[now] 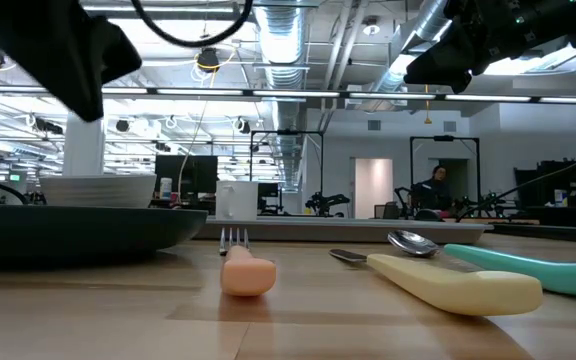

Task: Set up tray
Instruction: Put the dark green plate on the tray to the bottom of the white mug

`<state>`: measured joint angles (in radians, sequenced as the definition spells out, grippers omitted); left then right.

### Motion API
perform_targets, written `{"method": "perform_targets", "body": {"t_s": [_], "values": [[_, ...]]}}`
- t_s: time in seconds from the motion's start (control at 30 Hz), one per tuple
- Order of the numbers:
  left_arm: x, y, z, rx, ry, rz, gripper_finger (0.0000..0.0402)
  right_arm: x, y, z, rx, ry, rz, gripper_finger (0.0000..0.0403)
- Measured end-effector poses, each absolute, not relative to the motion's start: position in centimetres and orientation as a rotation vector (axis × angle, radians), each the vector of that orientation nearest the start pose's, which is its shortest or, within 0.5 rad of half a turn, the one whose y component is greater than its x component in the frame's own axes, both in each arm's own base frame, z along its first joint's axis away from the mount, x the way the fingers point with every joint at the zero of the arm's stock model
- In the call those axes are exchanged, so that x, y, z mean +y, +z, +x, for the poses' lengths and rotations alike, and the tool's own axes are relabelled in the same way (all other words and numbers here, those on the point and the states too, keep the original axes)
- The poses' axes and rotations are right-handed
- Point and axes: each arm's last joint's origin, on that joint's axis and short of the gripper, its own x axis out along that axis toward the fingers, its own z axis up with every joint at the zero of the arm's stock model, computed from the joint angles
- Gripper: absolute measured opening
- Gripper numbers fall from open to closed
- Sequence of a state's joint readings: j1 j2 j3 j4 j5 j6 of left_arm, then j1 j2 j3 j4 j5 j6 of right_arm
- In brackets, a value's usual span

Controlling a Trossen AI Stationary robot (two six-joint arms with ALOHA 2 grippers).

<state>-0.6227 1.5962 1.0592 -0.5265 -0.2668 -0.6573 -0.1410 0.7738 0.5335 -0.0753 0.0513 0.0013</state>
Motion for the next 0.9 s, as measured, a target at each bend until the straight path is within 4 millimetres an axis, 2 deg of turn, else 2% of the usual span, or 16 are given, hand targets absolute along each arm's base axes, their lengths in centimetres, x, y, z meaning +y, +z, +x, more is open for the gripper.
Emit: {"method": "perform_targets", "body": {"t_s": [0.17, 0.47, 0.6, 0.9], "values": [[-17.5, 20.0, 26.3, 1.054, 0.017, -0.117, 0.0116, -2.6, 25.8, 17.3, 0.315, -0.192, 0.024, 0.0134], [-18.2, 20.4, 26.6, 0.998, -0.047, -0.102, 0.0215, -2.5, 25.8, 17.3, 0.314, -0.188, 0.033, 0.0134], [-18.7, 19.9, 26.6, 1.001, -0.049, -0.118, 0.0235, -2.5, 25.8, 17.3, 0.316, -0.188, 0.033, 0.0133], [-19.4, 16.5, 27.4, 1.146, -0.127, -0.126, 0.0240, -2.5, 25.8, 17.3, 0.316, -0.189, 0.040, 0.0134]]}}
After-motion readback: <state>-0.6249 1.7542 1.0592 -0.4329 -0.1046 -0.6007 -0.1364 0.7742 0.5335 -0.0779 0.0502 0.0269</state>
